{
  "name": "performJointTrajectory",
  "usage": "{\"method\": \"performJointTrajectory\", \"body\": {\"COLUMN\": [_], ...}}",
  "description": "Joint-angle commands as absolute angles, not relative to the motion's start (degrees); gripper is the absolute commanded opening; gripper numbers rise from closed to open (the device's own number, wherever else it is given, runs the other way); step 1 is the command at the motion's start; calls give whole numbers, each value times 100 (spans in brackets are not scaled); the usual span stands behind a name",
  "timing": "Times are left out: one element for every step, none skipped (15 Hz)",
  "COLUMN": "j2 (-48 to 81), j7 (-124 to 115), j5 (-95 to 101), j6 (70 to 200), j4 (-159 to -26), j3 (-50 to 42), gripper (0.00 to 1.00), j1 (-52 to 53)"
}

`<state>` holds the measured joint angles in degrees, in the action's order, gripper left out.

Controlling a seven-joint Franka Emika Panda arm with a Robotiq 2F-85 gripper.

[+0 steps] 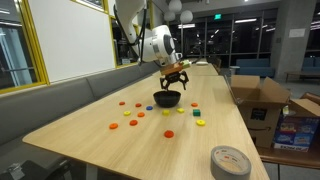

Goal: Put four round orange blocks in the black bowl

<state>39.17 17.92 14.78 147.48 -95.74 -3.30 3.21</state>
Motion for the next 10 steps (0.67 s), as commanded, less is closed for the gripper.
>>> {"method": "performJointTrajectory", "body": {"j2": [3285,3180,3072,2958,2871,2764,2675,2586,2501,2418], "j7": [1435,1383,1313,1243,1155,1095,1049,997,961,962], "j5": [1626,1605,1567,1544,1525,1478,1430,1374,1317,1196], "j6": [14590,14536,14454,14391,14330,14274,14250,14243,14273,14309], "j4": [-10327,-10479,-10636,-10817,-10953,-11124,-11280,-11433,-11592,-11757], "j3": [-468,-490,-507,-524,-540,-533,-517,-501,-487,-442], "gripper": [100,100,100,100,100,100,100,100,100,100], "j1": [248,212,168,121,81,19,-48,-119,-186,-275]}}
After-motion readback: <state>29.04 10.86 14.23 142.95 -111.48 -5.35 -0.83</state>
